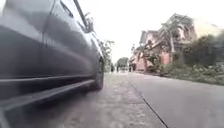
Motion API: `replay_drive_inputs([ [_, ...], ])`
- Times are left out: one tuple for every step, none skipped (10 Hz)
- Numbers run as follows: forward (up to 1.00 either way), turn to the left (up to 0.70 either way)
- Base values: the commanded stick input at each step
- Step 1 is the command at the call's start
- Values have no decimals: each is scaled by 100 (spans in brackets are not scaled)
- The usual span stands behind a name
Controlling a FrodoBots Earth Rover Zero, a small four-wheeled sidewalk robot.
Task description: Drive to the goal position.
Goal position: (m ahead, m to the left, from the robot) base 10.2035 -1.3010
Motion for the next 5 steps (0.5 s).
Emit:
replay_drive_inputs([
  [100, -40],
  [100, -40],
  [100, -40],
  [100, -40],
  [100, -40],
])
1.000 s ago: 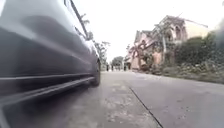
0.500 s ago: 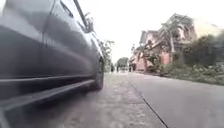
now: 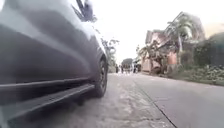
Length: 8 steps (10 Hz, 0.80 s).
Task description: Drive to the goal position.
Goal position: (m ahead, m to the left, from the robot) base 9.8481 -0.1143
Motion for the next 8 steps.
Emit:
replay_drive_inputs([
  [100, -40],
  [100, -40],
  [100, -3],
  [100, -1],
  [100, 0],
  [100, 0],
  [100, 0],
  [100, 0],
])
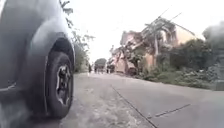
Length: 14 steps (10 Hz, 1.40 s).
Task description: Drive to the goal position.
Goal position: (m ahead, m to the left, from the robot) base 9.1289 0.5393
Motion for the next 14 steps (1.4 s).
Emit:
replay_drive_inputs([
  [100, 0],
  [100, 0],
  [100, 0],
  [100, 0],
  [100, 0],
  [100, 0],
  [100, 1],
  [100, 5],
  [100, 17],
  [100, 35],
  [100, 28],
  [100, 11],
  [100, 5],
  [100, 2],
])
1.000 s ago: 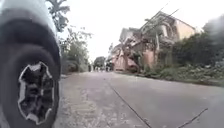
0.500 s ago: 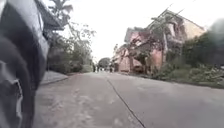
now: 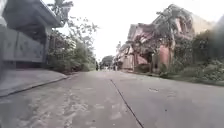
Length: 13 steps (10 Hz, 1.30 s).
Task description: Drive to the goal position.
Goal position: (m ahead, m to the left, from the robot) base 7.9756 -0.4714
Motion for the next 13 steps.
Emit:
replay_drive_inputs([
  [100, 3],
  [100, 3],
  [100, 3],
  [100, 1],
  [100, 0],
  [100, 0],
  [100, 0],
  [100, 0],
  [100, -2],
  [100, -3],
  [100, -13],
  [100, -31],
  [100, -37],
])
